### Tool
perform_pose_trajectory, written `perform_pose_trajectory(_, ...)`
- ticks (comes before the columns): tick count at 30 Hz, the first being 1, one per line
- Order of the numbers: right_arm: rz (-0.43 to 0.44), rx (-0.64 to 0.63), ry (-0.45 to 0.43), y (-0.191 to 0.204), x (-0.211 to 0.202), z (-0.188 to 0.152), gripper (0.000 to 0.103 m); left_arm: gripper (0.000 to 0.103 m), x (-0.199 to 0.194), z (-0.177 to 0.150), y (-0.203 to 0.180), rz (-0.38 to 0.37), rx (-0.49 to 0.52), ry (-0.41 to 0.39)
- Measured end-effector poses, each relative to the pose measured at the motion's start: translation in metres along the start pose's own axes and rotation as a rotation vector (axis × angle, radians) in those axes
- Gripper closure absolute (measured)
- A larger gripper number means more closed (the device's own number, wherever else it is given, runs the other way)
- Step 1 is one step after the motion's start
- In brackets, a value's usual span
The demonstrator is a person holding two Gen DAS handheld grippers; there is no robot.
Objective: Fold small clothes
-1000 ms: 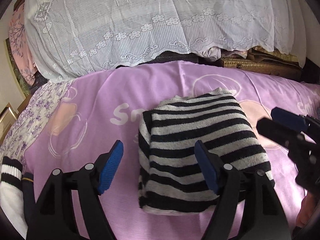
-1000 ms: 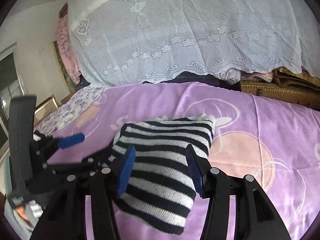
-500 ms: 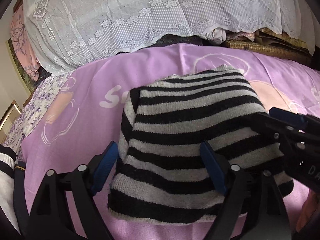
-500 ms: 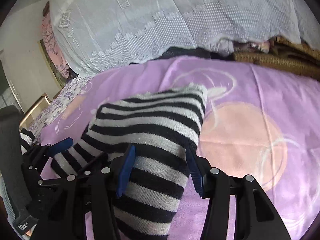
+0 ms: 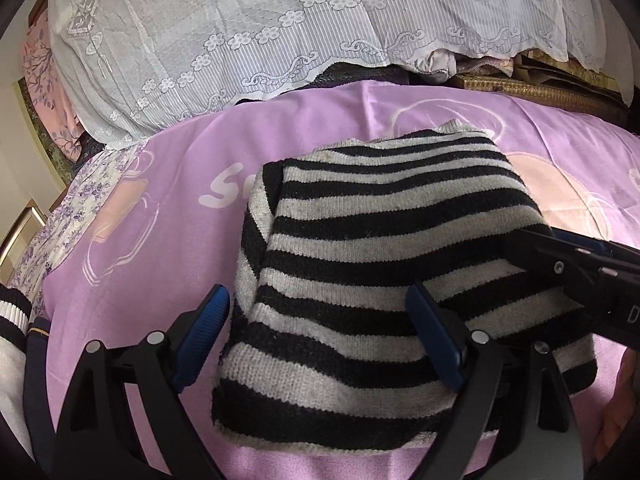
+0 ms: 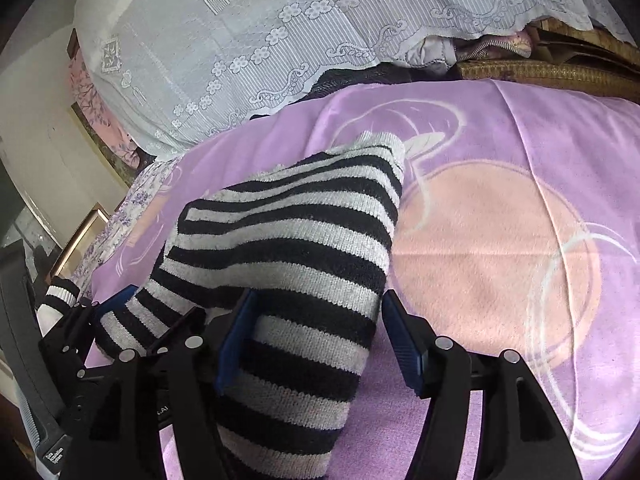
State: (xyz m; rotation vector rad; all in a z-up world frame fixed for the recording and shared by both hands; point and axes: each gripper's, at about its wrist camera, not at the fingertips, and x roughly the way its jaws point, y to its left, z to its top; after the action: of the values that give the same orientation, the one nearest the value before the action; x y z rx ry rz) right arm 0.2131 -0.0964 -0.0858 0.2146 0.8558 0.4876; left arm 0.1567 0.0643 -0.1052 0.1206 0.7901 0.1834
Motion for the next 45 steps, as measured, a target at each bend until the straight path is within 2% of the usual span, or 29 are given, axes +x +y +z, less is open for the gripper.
perform_pose_trajectory(2, -0.012, -0.027, -0.01, 0.005, -0.004, 0.002, 0.041, 0.016, -0.001, 0.0, 0.0, 0.003, 0.001, -0.003)
perform_pose_trajectory(8, -0.025, -0.082, -0.046, 0.016, -0.017, 0.007, 0.061, 0.016, -0.006, 0.004, 0.003, 0.002, 0.005, -0.014)
perform_pose_trajectory(12, -0.017, -0.093, -0.08, 0.021, -0.023, 0.017, 0.067, 0.016, -0.014, 0.01, 0.005, -0.001, 0.004, -0.042)
perform_pose_trajectory(16, -0.012, -0.105, -0.09, 0.029, -0.017, 0.031, 0.068, 0.016, -0.011, 0.021, 0.011, -0.008, -0.018, -0.048)
perform_pose_trajectory(20, -0.047, -0.105, -0.013, 0.02, 0.013, 0.028, 0.068, 0.012, 0.027, 0.015, 0.019, -0.06, -0.064, 0.063)
perform_pose_trajectory(21, -0.046, -0.108, -0.018, 0.019, 0.014, 0.026, 0.068, 0.009, 0.028, 0.014, 0.021, -0.07, -0.085, 0.063)
perform_pose_trajectory(27, -0.055, -0.119, -0.032, 0.021, 0.007, 0.023, 0.069, 0.01, 0.024, 0.013, 0.029, -0.106, -0.113, 0.077)
perform_pose_trajectory(34, -0.01, -0.114, -0.067, 0.027, -0.024, 0.021, 0.068, 0.01, 0.005, 0.019, 0.05, -0.142, -0.179, 0.028)
perform_pose_trajectory(36, -0.003, -0.132, -0.069, 0.032, -0.033, 0.013, 0.068, 0.01, 0.006, 0.018, 0.054, -0.145, -0.186, 0.031)
perform_pose_trajectory(39, -0.002, -0.173, -0.022, 0.04, -0.037, -0.008, 0.066, 0.01, 0.019, 0.014, 0.053, -0.113, -0.166, 0.09)
perform_pose_trajectory(41, -0.07, -0.234, -0.032, 0.043, -0.033, -0.024, 0.062, 0.008, 0.032, 0.008, 0.047, -0.105, -0.139, 0.135)
perform_pose_trajectory(45, -0.088, -0.232, -0.031, 0.041, -0.031, -0.028, 0.056, 0.006, 0.029, 0.005, 0.045, -0.085, -0.131, 0.114)
